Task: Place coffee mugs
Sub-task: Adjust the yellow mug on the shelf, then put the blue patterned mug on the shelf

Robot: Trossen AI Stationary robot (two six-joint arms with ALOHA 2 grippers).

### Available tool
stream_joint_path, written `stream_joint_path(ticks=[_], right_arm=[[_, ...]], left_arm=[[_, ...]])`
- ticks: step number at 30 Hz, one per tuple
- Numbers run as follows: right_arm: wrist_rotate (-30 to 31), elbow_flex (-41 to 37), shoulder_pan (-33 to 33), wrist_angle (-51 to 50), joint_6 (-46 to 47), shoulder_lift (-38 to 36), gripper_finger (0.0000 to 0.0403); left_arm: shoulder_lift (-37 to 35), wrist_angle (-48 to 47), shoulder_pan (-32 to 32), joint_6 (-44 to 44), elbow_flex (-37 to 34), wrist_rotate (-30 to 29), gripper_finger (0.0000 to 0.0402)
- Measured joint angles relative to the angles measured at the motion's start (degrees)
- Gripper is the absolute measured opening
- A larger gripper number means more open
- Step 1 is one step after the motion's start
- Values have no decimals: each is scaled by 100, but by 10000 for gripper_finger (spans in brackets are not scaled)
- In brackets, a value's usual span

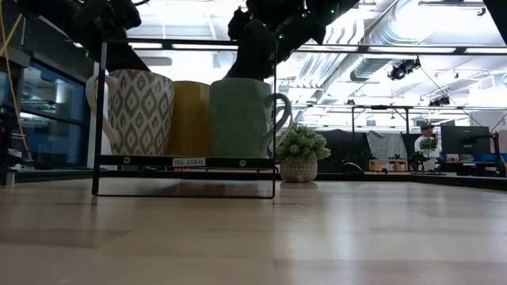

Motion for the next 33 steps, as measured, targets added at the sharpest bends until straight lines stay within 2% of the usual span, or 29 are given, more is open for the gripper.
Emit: stream_joint_path(ticks=[3,8,11,13,17,20,23,33], right_arm=[[252,9,-4,-166,-89,-71,19],[944,709,-42,-1639,-250,-190,19],[1091,1010,-48,-2403,-292,-209,19],[1155,1043,-42,-2893,-177,-220,19],[1671,923,-40,-3526,103,-221,19],[1970,896,-43,-3659,159,-225,18],[2065,892,-20,-3384,19,-240,18],[1514,916,-22,-3286,-50,-249,18]], left_arm=[[0,-12,1,2,0,0,78],[2,-17,1,2,0,0,78],[2,-24,2,2,0,0,78],[0,-29,0,2,0,0,78],[0,-18,0,7,0,0,78],[0,-16,-2,4,0,0,78],[2,-14,-4,3,0,0,78],[2,-11,-4,2,0,0,78]])
